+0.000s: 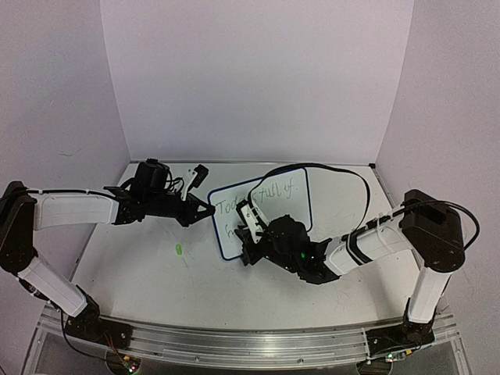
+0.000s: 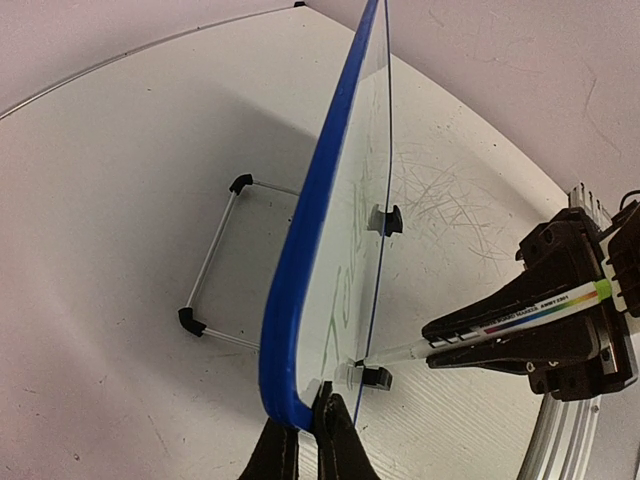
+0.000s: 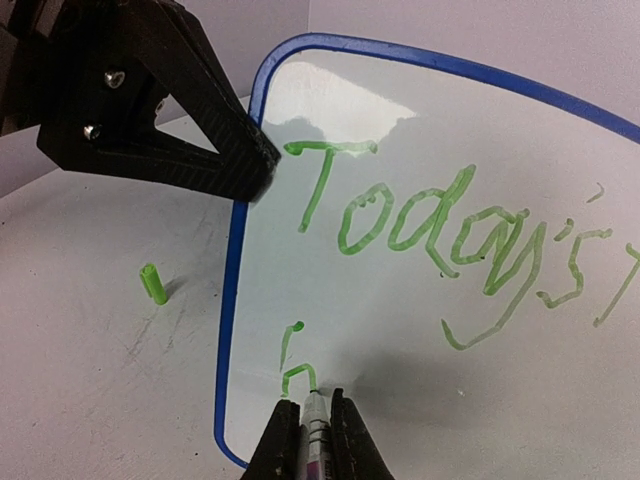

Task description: Write a sentence on the whiteboard

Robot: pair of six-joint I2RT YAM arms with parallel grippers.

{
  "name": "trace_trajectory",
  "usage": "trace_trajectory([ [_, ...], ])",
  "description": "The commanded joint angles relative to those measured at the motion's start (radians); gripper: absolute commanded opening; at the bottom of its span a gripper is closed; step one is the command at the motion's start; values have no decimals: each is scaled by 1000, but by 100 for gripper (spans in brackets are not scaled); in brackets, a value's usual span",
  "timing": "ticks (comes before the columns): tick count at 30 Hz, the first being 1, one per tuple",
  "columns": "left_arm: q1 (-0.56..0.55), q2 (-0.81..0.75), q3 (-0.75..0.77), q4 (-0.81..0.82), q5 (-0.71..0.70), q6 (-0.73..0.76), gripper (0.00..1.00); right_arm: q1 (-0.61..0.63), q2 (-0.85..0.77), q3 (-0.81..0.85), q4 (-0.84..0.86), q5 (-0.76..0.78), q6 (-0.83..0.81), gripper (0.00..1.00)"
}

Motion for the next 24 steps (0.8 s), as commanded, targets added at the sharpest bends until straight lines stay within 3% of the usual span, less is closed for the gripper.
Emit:
trace_trajectory([
  [1,9,-5,18,-62,-108,104,0,-18,12,8,-25,26,13,0],
  [24,9,-3,18,-63,-114,105,0,-18,3,-9,-25,10,47,0],
])
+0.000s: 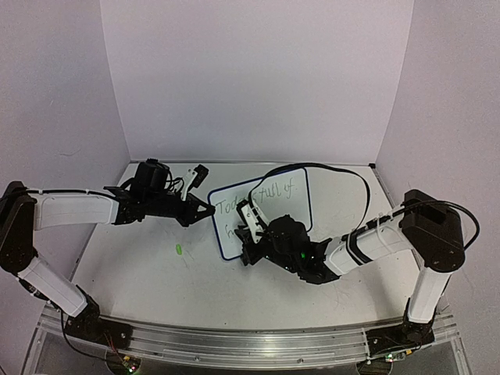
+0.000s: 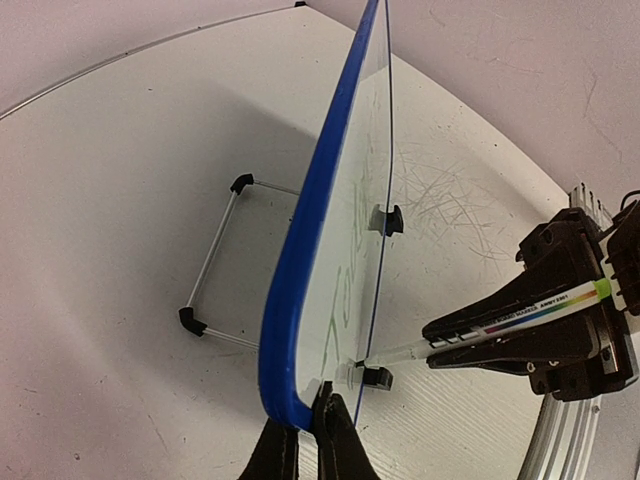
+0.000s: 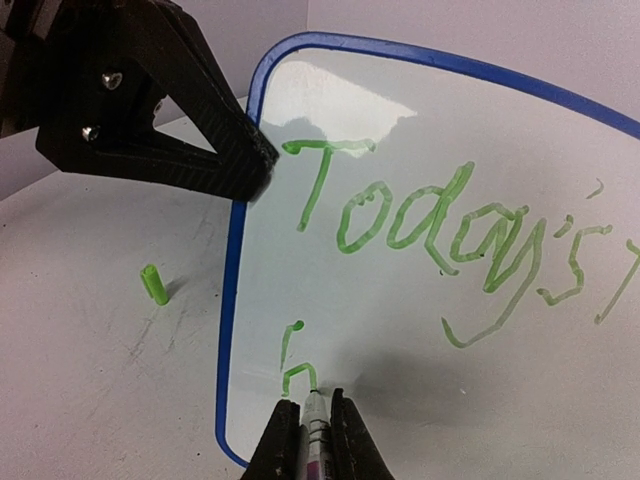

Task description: Write a sentence on the whiteboard

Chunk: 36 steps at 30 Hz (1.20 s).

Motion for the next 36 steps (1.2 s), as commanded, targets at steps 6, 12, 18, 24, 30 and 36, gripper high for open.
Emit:
trace_trajectory([
  [6,9,-2,18,-63,-109,105,0,-17,-11,-12,-22,-7,37,0],
  [12,9,-1,18,-63,-107,105,0,-18,-15,8,-17,20,18,0],
  [18,9,-6,17,-63,-114,105,0,-17,-84,-46,13,-10,20,0],
  [24,9,1,17,-63,-111,105,0,-22,-209,-105,82,-95,-33,0],
  [30,9,1,18,-63,-112,107,0,-42,-133,-54,73,-106,-37,0],
  [36,9,1,17,-63,-112,107,0,-42,-88,-19,64,-102,-53,0],
])
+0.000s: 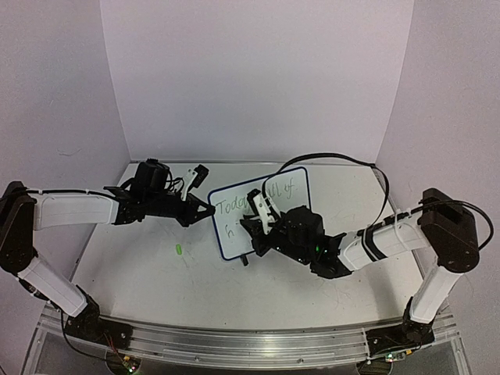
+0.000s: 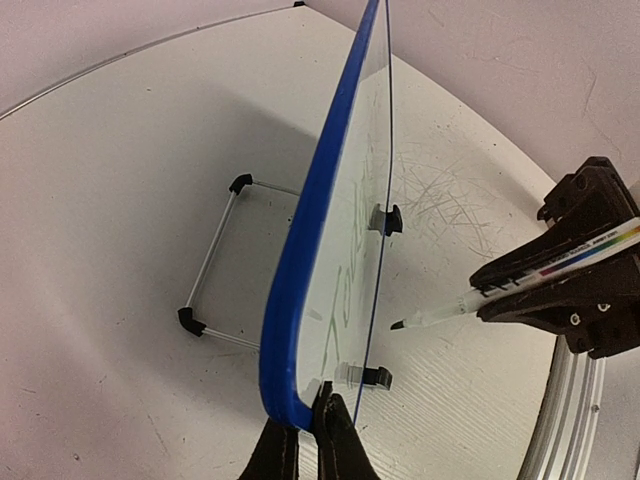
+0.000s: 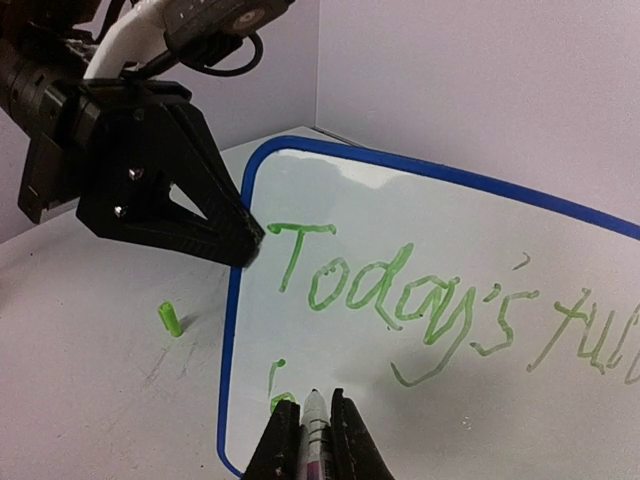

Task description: Write a sentence on the whiteboard

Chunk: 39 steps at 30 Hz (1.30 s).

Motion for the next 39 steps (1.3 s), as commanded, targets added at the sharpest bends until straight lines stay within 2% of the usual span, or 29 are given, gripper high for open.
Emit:
trace_trajectory([
  [1,10,1,18,-63,-112,106,0,-2,28,46,8,-11,-22,0],
  [28,9,-7,17,-64,-110,108,0,-2,101,82,-21,44,4,0],
  [39,9,-10,17,-64,-111,108,0,2,86,37,-53,41,33,0],
])
